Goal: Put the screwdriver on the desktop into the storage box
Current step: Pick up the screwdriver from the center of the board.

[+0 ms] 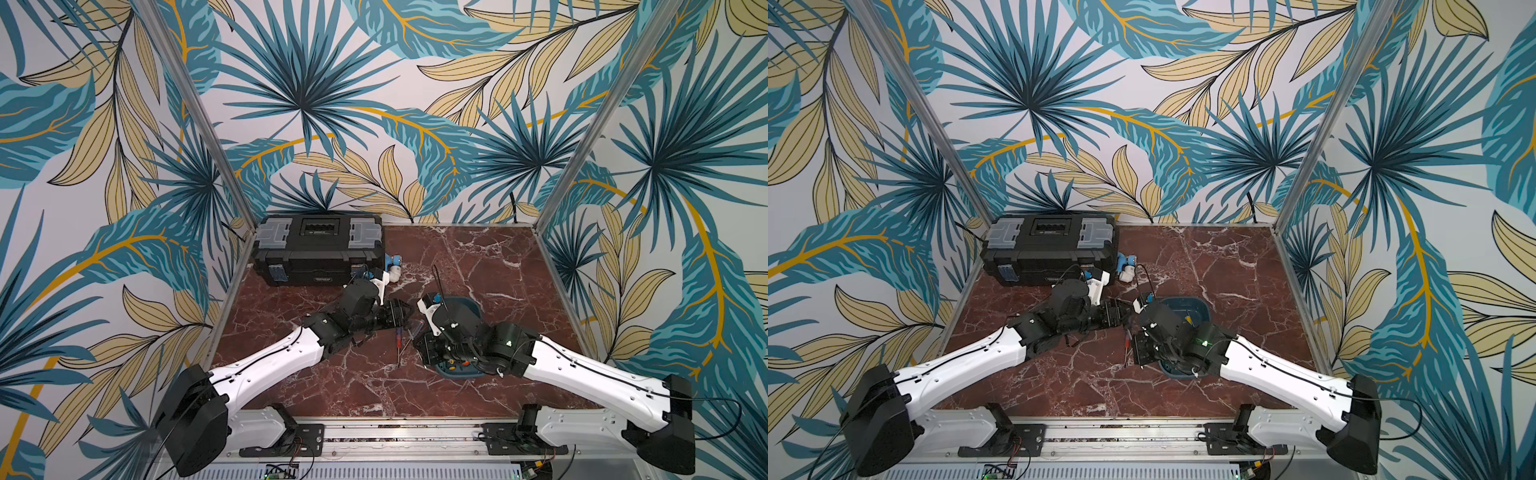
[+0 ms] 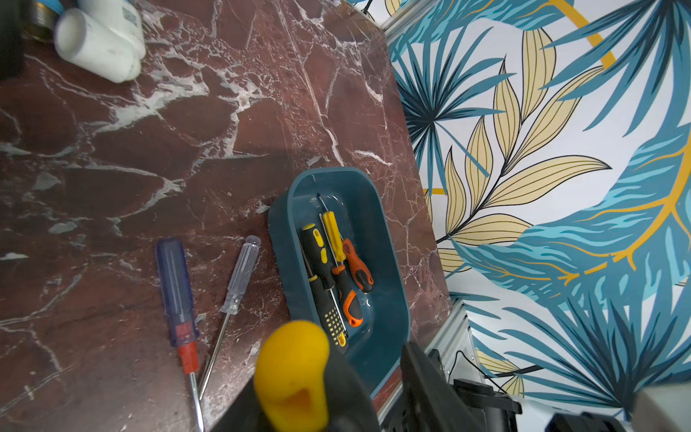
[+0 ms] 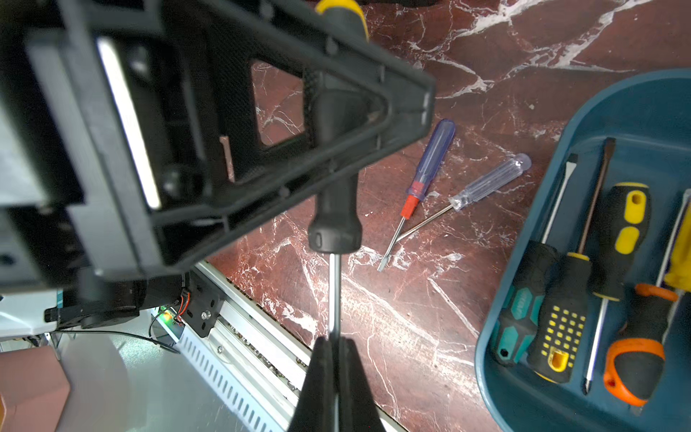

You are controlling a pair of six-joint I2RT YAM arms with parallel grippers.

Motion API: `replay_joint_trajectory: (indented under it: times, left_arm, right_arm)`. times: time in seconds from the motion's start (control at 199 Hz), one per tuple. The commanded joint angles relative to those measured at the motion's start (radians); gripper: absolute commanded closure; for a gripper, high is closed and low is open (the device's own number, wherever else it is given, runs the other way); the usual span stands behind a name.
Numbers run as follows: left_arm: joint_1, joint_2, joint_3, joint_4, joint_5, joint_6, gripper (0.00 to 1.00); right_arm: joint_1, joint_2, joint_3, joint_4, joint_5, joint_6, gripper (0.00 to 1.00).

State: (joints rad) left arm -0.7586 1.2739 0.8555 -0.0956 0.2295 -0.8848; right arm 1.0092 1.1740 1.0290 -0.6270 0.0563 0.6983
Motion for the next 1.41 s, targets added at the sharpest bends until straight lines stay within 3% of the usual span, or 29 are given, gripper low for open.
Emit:
replay_joint_trajectory:
  times: [0.0, 0.191, 0.236, 0.306, 0.387, 0.502, 0.597, 0.823, 1.054, 1.14, 1.17, 1.235, 1.335, 1.376, 1.401]
  left_arm:
    - [-0.002, -0.004, 0.057, 0.011, 0.016, -0.011, 0.63]
    - [0.016, -0.003, 0.043, 0.018, 0.017, -0.049, 0.99]
    - [0.022, -0.005, 0.031, 0.035, 0.027, -0.063, 1.00]
    - [0.035, -0.012, 0.008, 0.077, 0.048, -0.086, 1.00]
    - [0.051, -0.025, -0.019, 0.126, 0.080, -0.103, 1.00]
    - [0.071, -0.041, -0.062, 0.226, 0.139, -0.140, 1.00]
    - [0.076, -0.052, -0.089, 0.309, 0.188, -0.153, 1.00]
    - [0.081, -0.089, -0.127, 0.399, 0.250, -0.158, 1.00]
    - [0.086, -0.092, -0.150, 0.416, 0.244, -0.163, 1.00]
    - [0.085, -0.094, -0.145, 0.377, 0.221, -0.146, 1.00]
    - [0.086, -0.096, -0.138, 0.348, 0.205, -0.134, 0.88]
    - [0.086, -0.107, -0.120, 0.265, 0.150, -0.103, 0.47]
    - [0.085, -0.122, -0.072, 0.139, 0.047, -0.038, 0.26]
    - [0.086, -0.120, -0.040, 0.071, -0.004, 0.001, 0.09]
    - [0.086, -0.116, -0.017, 0.027, -0.034, 0.023, 0.07]
  right_arm:
    - [0.009, 0.014, 0.020, 0.001, 0.021, -0.007, 1.00]
    - [0.009, 0.003, 0.012, 0.033, 0.007, 0.020, 1.00]
    - [0.008, 0.000, 0.008, 0.043, -0.002, 0.031, 1.00]
    - [0.002, -0.003, -0.002, 0.062, -0.036, 0.049, 0.71]
    - [-0.021, -0.008, -0.022, 0.092, -0.104, 0.074, 0.46]
    - [-0.042, -0.025, -0.065, 0.172, -0.212, 0.100, 0.40]
    - [-0.060, -0.046, -0.108, 0.250, -0.271, 0.131, 0.44]
    - [-0.097, -0.084, -0.153, 0.314, -0.318, 0.164, 0.69]
    - [-0.100, -0.104, -0.155, 0.303, -0.286, 0.160, 0.99]
    - [-0.101, -0.118, -0.149, 0.256, -0.226, 0.148, 1.00]
    - [-0.102, -0.122, -0.142, 0.219, -0.192, 0.139, 1.00]
    - [-0.103, -0.120, -0.113, 0.120, -0.106, 0.116, 1.00]
    - [-0.114, -0.096, -0.078, -0.041, 0.023, 0.094, 1.00]
    - [-0.122, -0.077, -0.066, -0.099, 0.066, 0.093, 1.00]
    - [-0.125, -0.064, -0.058, -0.137, 0.096, 0.095, 1.00]
